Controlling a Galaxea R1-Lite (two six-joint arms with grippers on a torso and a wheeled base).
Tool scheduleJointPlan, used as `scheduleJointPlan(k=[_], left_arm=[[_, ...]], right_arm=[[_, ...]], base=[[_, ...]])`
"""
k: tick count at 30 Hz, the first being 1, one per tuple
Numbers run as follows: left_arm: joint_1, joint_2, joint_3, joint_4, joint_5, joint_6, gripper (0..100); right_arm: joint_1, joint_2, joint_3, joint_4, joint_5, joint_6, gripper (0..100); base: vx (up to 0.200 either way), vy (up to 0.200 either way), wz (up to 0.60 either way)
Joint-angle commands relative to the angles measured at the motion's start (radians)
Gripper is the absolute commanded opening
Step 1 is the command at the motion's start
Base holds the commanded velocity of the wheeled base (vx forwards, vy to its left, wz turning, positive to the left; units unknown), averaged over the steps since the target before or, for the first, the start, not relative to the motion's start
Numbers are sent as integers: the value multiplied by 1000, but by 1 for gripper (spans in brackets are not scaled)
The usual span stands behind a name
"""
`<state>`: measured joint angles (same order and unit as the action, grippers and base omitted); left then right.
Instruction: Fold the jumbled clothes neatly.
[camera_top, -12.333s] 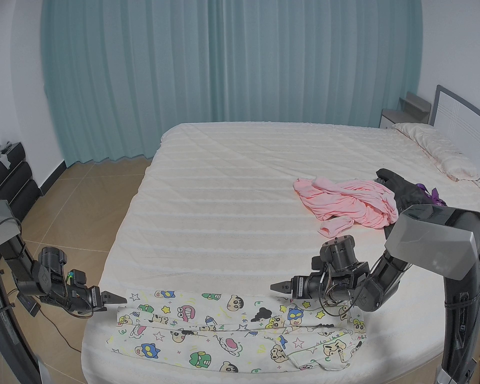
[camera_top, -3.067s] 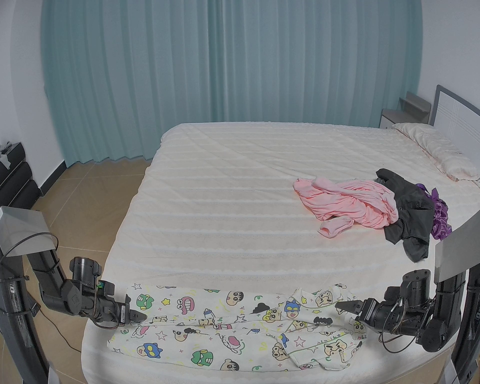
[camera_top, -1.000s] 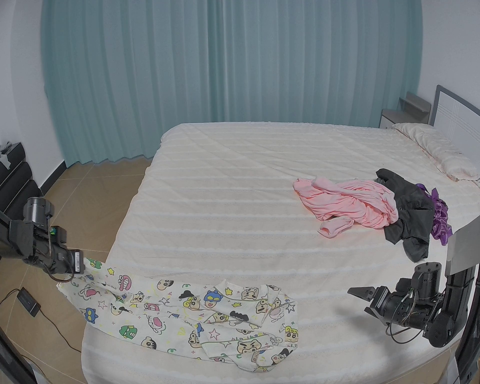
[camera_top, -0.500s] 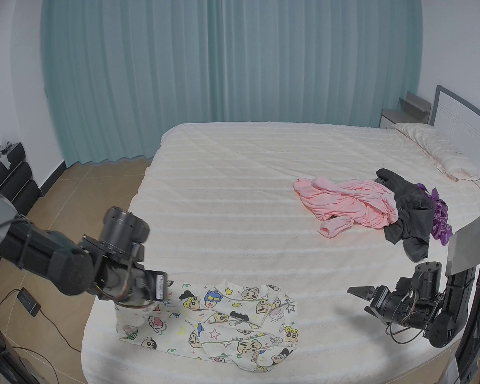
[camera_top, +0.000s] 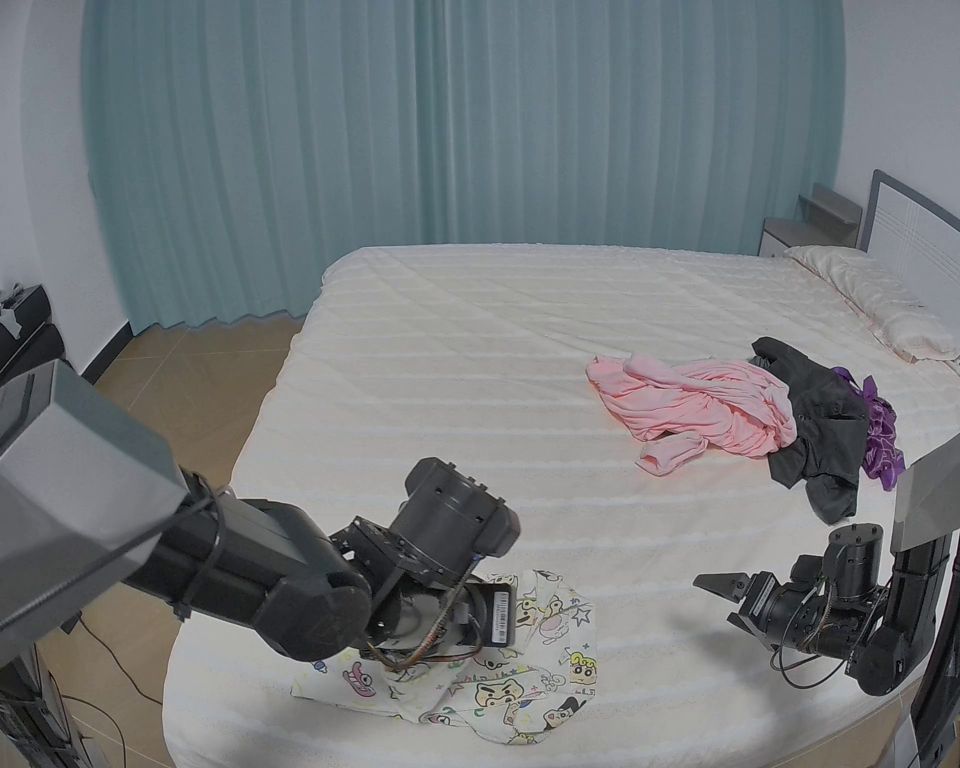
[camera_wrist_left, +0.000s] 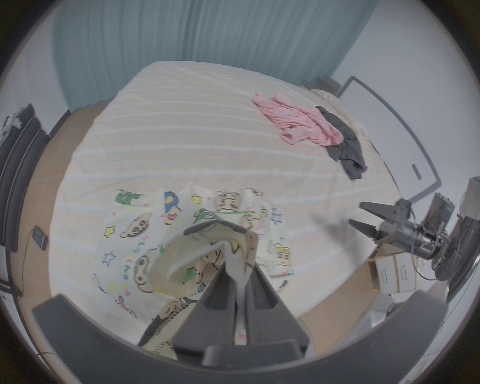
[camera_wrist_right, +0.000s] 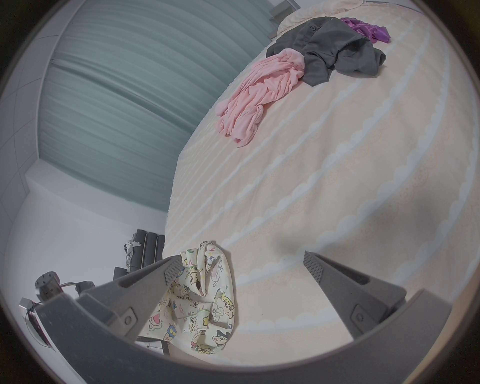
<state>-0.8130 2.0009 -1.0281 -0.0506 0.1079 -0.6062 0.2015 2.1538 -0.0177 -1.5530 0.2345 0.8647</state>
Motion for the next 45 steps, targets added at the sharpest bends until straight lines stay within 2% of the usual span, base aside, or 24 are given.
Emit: scheduleJointPlan(k=[1, 4, 13, 14, 18, 27, 34, 36, 37, 39, 40, 42, 44, 45], left_arm=[[-14, 10, -35, -2, -22, -1, 0], [-15, -5, -50, -14, -60, -3, 0], [-17, 4, -63, -63, -80, -20, 0], [-17, 4, -63, -66, -80, -23, 100], [-18, 1, -70, -113, -99, -60, 100], [-20, -56, -46, -109, -91, -116, 100], [32, -269, 215, -120, -109, -161, 100], [57, -333, 319, -135, -151, -210, 100], [58, -338, 327, -137, -154, -215, 100], [94, -398, 453, -153, -218, -268, 100], [94, -398, 453, -153, -218, -268, 100], [146, -438, 559, -158, -280, -270, 100], [164, -447, 580, -158, -295, -270, 100], [209, -470, 622, -158, -335, -270, 100]], right_arm=[[1, 1, 18, -9, 0, -1, 100], [3, 1, 18, -9, 0, -1, 100], [7, 1, 18, -9, 0, -1, 100], [7, 0, 18, -9, 0, -1, 100], [7, 1, 18, -9, 0, -1, 100], [9, 1, 18, -7, 0, -1, 100], [26, -5, 18, -9, -1, 0, 100], [49, -15, 16, -9, -1, -1, 100], [49, -15, 16, -9, -1, 0, 100], [82, -23, 12, -10, -1, -3, 100], [82, -23, 12, -10, -1, -3, 100], [122, -19, -1, -10, -1, -3, 100], [134, -17, -5, -9, -1, -3, 100], [159, -14, -13, -9, -7, -1, 100]], base=[[0, 0, 0], [0, 0, 0], [0, 0, 0], [0, 0, 0], [0, 0, 0], [0, 0, 0], [0, 0, 0], [0, 0, 0], [0, 0, 0], [0, 0, 0], [-200, 200, 0], [-200, 200, 0], [-200, 200, 0], [-200, 200, 0]])
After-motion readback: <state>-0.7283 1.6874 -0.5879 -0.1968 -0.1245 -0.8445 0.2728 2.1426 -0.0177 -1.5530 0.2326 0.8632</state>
